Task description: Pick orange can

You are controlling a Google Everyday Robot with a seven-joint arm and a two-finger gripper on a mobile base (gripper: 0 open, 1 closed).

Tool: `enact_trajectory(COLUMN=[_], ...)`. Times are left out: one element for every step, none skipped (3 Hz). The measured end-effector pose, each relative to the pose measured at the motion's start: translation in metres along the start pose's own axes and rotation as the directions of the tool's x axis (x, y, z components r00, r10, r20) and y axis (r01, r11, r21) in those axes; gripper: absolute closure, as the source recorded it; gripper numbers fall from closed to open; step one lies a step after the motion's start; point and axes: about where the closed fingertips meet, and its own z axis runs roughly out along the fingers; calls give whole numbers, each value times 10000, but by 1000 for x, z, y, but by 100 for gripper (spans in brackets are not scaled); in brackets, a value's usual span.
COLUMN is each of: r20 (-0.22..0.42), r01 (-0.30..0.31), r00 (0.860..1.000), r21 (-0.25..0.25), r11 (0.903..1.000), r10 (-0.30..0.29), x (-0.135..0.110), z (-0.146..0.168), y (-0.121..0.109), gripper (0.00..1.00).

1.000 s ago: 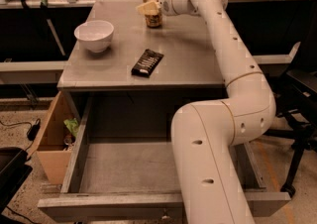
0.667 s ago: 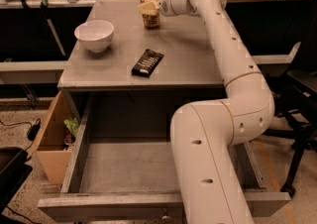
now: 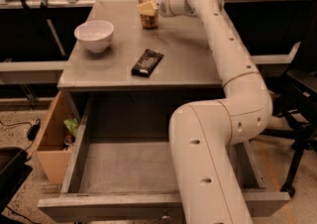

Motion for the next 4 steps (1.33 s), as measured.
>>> enact_trajectory(r20=[0, 36, 78, 979], r01=[0, 363, 888, 1889], r00=[10000, 9993, 9960, 9762], r21=[-1, -144, -368, 549], r11=[10000, 9992, 9954, 9805], r10=[0, -363, -886, -1935], x=[0, -17, -37, -79], z=[0, -45, -106, -201], y=[0, -4, -2, -13], gripper=[100, 100, 100, 100])
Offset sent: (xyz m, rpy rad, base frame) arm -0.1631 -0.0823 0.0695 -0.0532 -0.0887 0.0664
